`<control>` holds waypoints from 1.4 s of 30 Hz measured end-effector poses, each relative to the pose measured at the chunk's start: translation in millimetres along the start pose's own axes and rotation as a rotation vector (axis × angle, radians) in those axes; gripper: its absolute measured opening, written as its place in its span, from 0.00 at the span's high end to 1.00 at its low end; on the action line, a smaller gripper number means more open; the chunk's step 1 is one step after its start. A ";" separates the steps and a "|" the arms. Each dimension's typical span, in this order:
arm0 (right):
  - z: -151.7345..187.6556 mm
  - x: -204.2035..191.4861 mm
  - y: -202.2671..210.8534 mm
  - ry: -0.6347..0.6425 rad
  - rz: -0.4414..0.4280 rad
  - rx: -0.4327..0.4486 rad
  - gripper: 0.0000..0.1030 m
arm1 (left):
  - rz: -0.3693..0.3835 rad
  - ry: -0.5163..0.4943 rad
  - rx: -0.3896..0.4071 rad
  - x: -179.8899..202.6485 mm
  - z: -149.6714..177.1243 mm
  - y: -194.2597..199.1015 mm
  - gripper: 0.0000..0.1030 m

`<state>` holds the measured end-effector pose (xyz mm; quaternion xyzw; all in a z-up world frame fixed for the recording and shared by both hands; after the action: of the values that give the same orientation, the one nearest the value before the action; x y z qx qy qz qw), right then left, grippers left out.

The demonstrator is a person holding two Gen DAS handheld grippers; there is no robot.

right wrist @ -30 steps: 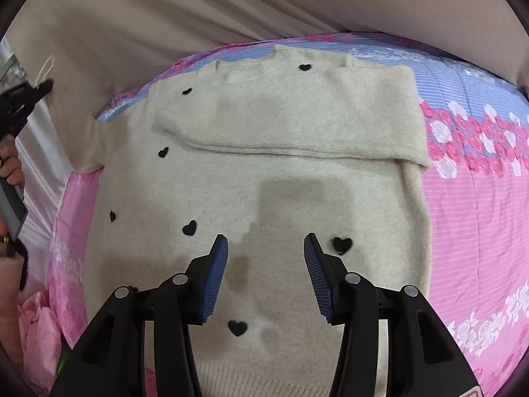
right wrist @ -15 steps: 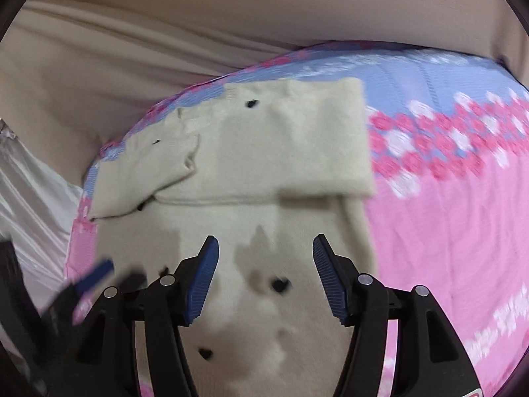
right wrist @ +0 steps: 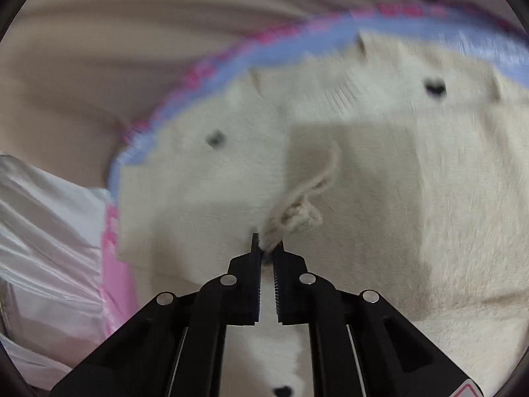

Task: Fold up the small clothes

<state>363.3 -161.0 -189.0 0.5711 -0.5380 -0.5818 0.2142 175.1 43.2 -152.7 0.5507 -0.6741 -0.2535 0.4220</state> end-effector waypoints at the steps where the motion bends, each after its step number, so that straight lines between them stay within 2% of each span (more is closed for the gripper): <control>1: -7.8 -9.0 16.6 0.022 -0.024 0.046 0.94 | -0.003 0.007 0.005 -2.6 -1.7 1.1 0.15; 3: -26.8 -22.3 69.9 0.071 -0.066 0.167 0.94 | 0.004 0.013 0.009 -4.6 -1.8 1.0 0.15; 5: -42.4 -16.8 124.2 0.102 -0.059 0.292 0.94 | 0.017 0.007 0.013 -2.6 -4.3 -0.2 0.15; 7: -51.1 6.3 162.4 0.105 -0.012 0.372 0.94 | 0.032 -0.010 0.010 4.7 -5.1 -2.7 0.15; 9: -50.8 55.3 174.8 0.087 0.095 0.382 0.94 | 0.044 -0.027 -0.001 15.0 -3.1 -6.0 0.15; 10: -47.7 77.1 170.4 0.074 0.141 0.366 0.94 | 0.051 -0.035 -0.006 20.0 -2.7 -7.6 0.15; 12: -30.7 138.0 140.7 0.016 0.252 0.279 0.94 | 0.060 -0.056 -0.013 30.7 -1.9 -9.9 0.15; 14: -8.2 180.5 103.6 -0.056 0.269 0.156 0.94 | 0.068 -0.084 -0.021 41.9 -1.6 -11.9 0.15; 16: 11.2 202.3 81.4 -0.088 0.283 0.088 0.93 | 0.068 -0.107 -0.026 49.4 -3.3 -12.5 0.15; 19: 19.4 192.4 81.1 -0.103 0.240 0.125 0.93 | 0.070 -0.093 -0.020 47.3 -11.5 -12.2 0.15; 22: 21.4 184.0 94.0 -0.099 0.207 0.186 0.93 | 0.066 -0.009 -0.030 29.3 -23.2 -18.2 0.15; 23: 23.4 186.7 87.3 -0.098 0.216 0.168 0.92 | 0.065 0.018 -0.032 24.0 -26.1 -20.6 0.15; 25: 33.4 196.1 63.0 -0.072 0.304 0.104 0.91 | 0.057 0.052 -0.030 15.4 -33.6 -25.0 0.15; 26: 39.5 203.7 52.9 -0.075 0.300 0.079 0.91 | 0.052 0.053 -0.028 13.5 -36.1 -26.4 0.15; 27: 39.9 204.3 57.8 -0.101 0.268 0.106 0.89 | 0.048 0.048 -0.028 12.5 -38.4 -27.9 0.15; 29: 45.3 209.6 73.9 -0.139 0.257 0.121 0.80 | 0.034 0.027 -0.024 9.1 -41.2 -28.7 0.15; 31: 53.1 213.8 92.6 -0.152 0.263 0.157 0.60 | 0.011 0.025 -0.017 -3.2 -40.1 -28.5 0.12; 32: 62.8 219.5 102.2 -0.158 0.279 0.164 0.49 | 0.006 0.043 -0.022 -12.8 -36.6 -29.4 0.12; 36: 124.2 240.4 119.9 -0.177 0.286 0.085 0.49 | -0.026 0.189 -0.070 -67.1 -9.1 -31.5 0.11; 38: 170.9 251.0 123.5 -0.194 0.287 0.027 0.49 | -0.076 0.259 -0.078 -100.9 11.2 -25.1 0.12; 40: 213.1 250.1 123.7 -0.216 0.259 -0.022 0.49 | -0.119 0.283 -0.097 -127.3 30.5 -17.5 0.12; 42: 244.4 244.2 120.4 -0.219 0.236 -0.057 0.49 | -0.129 0.283 -0.130 -141.7 47.4 -14.1 0.12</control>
<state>38.1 -318.4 -246.7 0.4307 -0.6049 -0.6264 0.2372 147.6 169.1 -229.6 0.5945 -0.5533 -0.2430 0.5304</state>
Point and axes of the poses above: each gripper's, at about its wrist camera, not at the fingertips, and y roughly against the way its jaws point, x to its right, z to its underside, the point moved 10 cm from there along -y, roughly the way its jaws point, and after that the axes turned 7 degrees about z, right-handed, at the moved point
